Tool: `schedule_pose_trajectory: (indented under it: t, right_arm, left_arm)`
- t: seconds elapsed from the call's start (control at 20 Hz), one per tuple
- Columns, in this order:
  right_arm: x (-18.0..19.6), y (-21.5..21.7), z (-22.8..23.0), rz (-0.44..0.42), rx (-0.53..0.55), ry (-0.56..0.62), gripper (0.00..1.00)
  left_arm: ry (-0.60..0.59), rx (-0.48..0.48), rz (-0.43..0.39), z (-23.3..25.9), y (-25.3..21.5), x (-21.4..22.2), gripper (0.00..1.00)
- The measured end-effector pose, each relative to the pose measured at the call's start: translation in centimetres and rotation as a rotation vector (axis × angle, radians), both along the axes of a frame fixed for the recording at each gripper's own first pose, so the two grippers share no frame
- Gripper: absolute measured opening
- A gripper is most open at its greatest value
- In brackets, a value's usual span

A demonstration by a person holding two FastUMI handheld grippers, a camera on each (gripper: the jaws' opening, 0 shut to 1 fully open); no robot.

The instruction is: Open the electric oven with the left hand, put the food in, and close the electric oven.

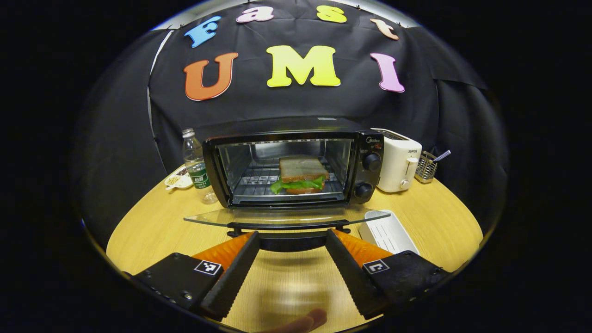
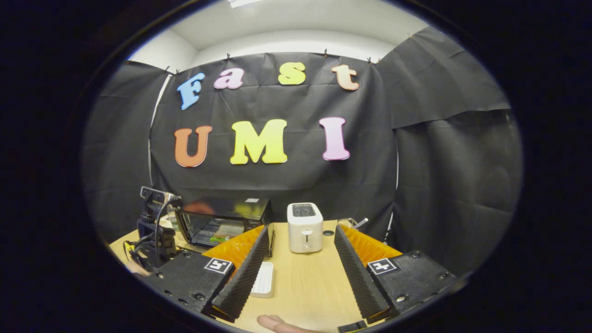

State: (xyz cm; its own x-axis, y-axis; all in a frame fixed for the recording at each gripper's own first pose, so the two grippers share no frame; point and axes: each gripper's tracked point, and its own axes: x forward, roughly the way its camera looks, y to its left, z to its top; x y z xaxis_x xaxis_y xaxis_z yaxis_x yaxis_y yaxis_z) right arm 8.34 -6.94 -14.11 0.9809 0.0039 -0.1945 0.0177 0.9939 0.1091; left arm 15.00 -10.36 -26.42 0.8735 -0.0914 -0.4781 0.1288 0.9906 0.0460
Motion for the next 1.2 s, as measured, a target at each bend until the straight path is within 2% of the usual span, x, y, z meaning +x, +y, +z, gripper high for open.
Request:
schedule_pose_trajectory:
  t: [0.3, 0.6, 0.9, 1.2]
  right_arm:
    - [0.0, -0.2, -0.3, -0.011, 0.006, 0.01, 0.92]
    - [-0.4, -0.7, -0.1, -0.021, -0.02, 0.008, 0.92]
    - [-1.5, -0.2, 0.4, -0.02, -0.021, 0.007, 0.92]
    - [-3.3, 0.0, 2.4, -0.028, -0.048, -0.027, 0.92]
  left_arm:
    - [-0.062, -0.022, 0.009, 2.5, 0.3, 3.0, 0.95]
    - [-0.081, -0.005, 0.062, 3.0, 2.2, 6.9, 0.96]
    - [-0.126, -0.021, 0.064, 5.7, 2.9, 5.3, 0.96]
    - [-0.246, 0.015, 0.053, 11.4, 3.5, 1.1, 0.95]
